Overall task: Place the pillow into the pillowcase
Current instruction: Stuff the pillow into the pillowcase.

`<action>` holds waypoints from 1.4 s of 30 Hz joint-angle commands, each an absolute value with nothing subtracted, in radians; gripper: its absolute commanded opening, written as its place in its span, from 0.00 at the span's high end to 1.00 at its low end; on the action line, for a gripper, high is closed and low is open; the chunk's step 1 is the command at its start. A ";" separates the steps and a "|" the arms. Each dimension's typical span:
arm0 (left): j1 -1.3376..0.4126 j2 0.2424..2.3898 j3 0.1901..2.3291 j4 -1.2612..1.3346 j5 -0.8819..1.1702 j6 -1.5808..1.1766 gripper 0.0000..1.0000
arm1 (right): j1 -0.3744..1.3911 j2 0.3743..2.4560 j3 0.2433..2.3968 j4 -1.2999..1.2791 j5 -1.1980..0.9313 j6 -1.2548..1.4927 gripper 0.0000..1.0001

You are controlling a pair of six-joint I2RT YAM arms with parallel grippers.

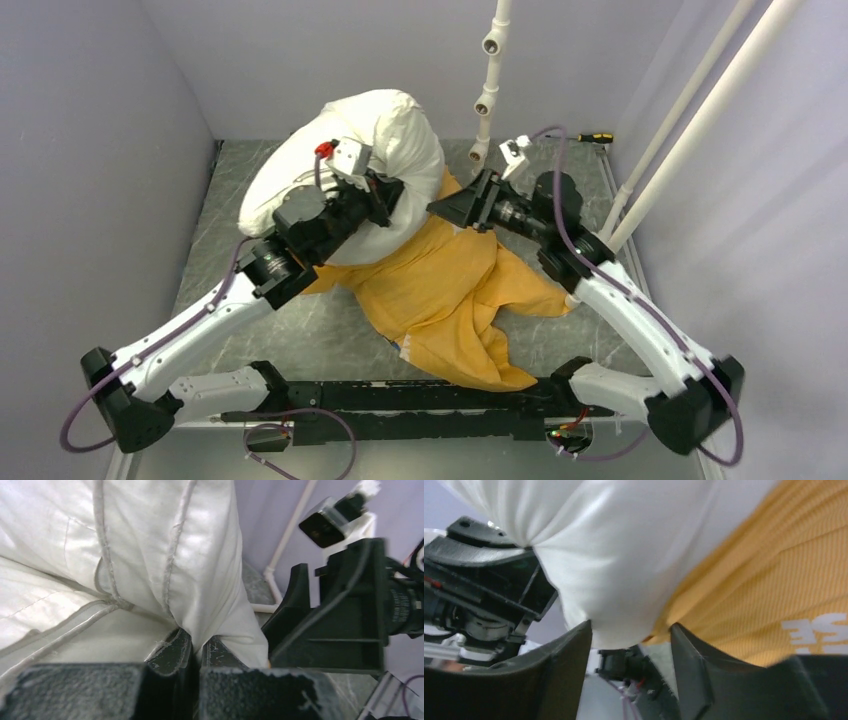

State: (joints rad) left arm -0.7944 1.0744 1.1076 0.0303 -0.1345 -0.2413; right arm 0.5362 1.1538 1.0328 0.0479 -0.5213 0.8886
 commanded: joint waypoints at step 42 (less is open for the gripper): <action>-1.044 1.395 2.133 -0.888 -0.254 -0.203 0.01 | 0.532 0.679 1.184 -0.744 0.067 0.790 1.00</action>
